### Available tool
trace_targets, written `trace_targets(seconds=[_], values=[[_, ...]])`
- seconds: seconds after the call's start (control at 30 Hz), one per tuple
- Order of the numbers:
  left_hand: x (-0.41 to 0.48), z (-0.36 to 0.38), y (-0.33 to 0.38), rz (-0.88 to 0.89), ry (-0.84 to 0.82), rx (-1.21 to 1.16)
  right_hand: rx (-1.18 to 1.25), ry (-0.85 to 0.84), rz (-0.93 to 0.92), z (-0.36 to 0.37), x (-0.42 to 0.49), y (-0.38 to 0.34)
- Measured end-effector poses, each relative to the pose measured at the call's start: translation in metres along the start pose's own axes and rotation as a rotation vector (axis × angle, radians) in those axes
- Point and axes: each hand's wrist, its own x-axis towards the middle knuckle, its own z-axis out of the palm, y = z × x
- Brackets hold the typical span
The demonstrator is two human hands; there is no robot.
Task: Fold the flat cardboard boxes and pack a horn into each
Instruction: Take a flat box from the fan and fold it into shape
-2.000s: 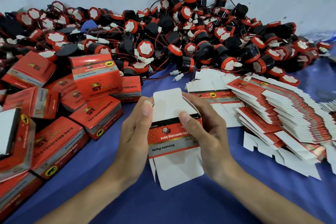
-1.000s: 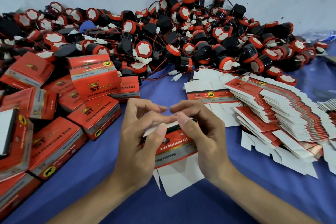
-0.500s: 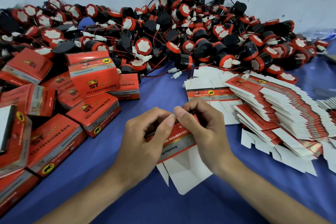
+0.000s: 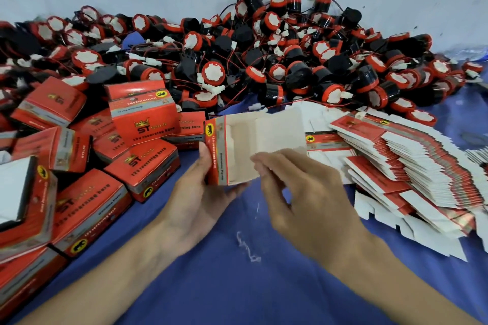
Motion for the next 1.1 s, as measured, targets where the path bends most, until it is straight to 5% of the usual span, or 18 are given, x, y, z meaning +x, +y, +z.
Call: trace_targets(seconds=[0.2,0.37,0.53,0.73,0.93,1.1], values=[[-0.005,-0.004,0.001,0.139,-0.104,0.357,0.079,-0.122,0.187,-0.018,0.006,0.009],[-0.004,-0.002,-0.003,0.376,-0.089,0.765,-0.223,-0.253,0.022,-0.02,0.005,0.004],[-0.006,-0.007,-0.007,0.359,-0.129,1.024,-0.012,-0.493,0.047,0.002,-0.015,-0.002],[0.0,-0.017,0.007,0.405,0.072,1.332,0.186,-0.688,-0.001,0.003,0.021,0.01],[0.013,-0.029,0.007,0.356,0.343,1.263,0.326,-0.022,0.19,0.034,0.112,0.061],[0.014,-0.031,0.007,0.342,0.377,1.221,0.132,-0.227,0.259,0.115,0.156,0.11]])
